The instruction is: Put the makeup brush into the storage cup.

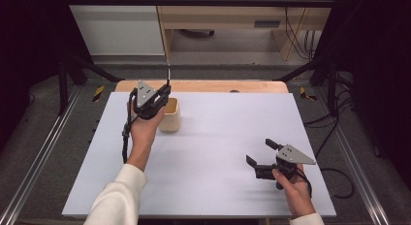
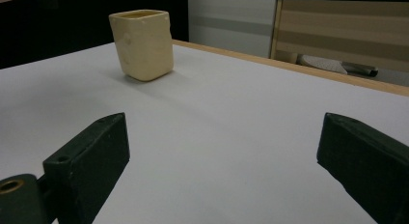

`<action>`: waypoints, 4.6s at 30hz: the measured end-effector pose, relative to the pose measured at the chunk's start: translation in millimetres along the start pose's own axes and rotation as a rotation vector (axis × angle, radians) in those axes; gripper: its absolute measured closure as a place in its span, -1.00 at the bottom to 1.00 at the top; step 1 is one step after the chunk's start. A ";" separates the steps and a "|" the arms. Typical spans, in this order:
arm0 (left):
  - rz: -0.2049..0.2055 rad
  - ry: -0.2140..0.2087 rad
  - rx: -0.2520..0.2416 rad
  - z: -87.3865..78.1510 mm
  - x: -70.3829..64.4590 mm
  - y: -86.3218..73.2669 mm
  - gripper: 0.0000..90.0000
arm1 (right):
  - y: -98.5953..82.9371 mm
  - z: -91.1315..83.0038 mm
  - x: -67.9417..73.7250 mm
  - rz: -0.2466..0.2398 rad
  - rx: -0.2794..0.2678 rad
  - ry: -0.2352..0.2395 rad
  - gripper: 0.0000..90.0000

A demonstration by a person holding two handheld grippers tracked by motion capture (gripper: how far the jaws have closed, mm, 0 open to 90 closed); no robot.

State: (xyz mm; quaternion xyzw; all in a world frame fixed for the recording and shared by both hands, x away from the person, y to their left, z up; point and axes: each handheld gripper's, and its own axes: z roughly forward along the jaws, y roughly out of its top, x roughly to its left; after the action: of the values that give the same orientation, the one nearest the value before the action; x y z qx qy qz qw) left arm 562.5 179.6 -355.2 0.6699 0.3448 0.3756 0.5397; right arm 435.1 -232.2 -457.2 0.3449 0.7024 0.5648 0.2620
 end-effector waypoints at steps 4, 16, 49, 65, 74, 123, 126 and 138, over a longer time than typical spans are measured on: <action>-0.026 0.010 -0.003 -0.1 2.9 -0.8 0.85 | -0.4 0.4 -0.2 -0.001 0.004 0.003 -0.86; -0.059 0.019 -0.012 2.5 8.7 -2.6 0.85 | -0.3 0.2 0.5 -0.007 0.004 0.003 -0.89; -0.083 0.025 0.005 13.9 9.5 -18.5 0.85 | -0.9 1.1 2.1 -0.009 0.010 0.018 -0.90; -0.133 0.036 0.005 10.7 13.3 -33.7 0.85 | -2.6 3.8 4.1 -0.023 0.028 0.032 -0.88; -0.147 0.038 0.012 8.1 14.1 -41.6 0.85 | -3.1 4.5 4.7 -0.026 0.039 0.034 -0.88; -0.125 0.033 0.049 7.9 6.9 -60.1 0.85 | -3.0 4.5 4.7 -0.037 0.035 0.032 -0.89; -0.123 0.032 0.048 7.3 6.9 -60.2 0.85 | -3.0 4.5 4.8 -0.036 0.036 0.032 -0.89; -0.099 0.037 0.055 -0.7 0.6 -59.9 0.64 | -3.2 5.1 5.5 -0.033 0.040 0.033 -0.90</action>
State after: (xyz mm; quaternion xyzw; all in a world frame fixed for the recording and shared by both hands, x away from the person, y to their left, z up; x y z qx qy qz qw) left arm 558.8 191.1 -413.8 0.6596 0.3976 0.3512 0.5325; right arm 434.9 -225.2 -461.3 0.3292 0.7233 0.5520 0.2527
